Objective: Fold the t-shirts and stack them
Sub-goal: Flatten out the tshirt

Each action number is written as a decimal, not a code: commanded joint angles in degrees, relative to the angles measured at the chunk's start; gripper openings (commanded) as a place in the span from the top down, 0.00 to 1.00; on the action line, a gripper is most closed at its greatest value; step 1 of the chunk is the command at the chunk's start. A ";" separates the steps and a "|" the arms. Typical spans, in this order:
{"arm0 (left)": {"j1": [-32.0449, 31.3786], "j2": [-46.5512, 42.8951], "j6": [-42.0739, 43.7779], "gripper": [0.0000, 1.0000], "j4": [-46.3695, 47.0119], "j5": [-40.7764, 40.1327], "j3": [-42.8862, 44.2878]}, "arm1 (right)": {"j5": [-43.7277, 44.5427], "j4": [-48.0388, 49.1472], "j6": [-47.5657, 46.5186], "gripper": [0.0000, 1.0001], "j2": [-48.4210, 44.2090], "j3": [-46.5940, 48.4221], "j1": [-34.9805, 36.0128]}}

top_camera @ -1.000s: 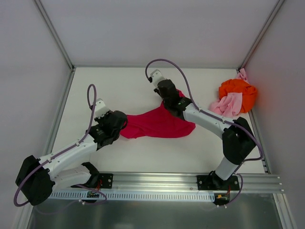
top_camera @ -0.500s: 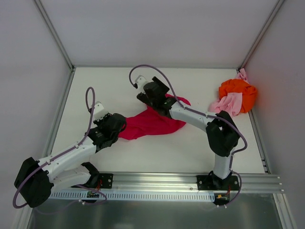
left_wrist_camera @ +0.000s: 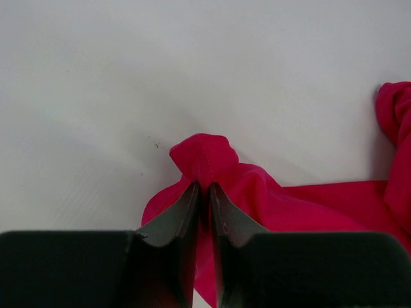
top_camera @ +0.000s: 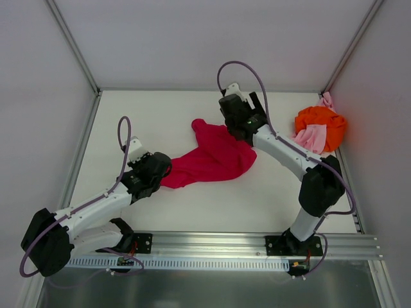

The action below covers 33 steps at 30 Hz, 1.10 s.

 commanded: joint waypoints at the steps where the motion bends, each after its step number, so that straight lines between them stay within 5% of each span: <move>1: 0.55 -1.36 -0.84 0.86 1.05 -1.09 0.61 | -2.60 -19.18 14.05 0.13 1.95 4.60 -3.87; 4: 0.46 -1.37 -1.01 0.89 0.35 -0.83 1.22 | -10.50 -28.00 21.89 0.16 4.59 7.78 -9.24; 11: 0.55 -0.84 -0.84 0.89 0.87 -0.39 1.40 | -37.50 -16.41 30.86 0.22 -1.63 -7.24 -18.90; 33: 0.55 -1.54 0.74 0.89 3.25 0.58 0.61 | -56.50 -2.61 40.98 0.25 3.10 -16.66 -25.07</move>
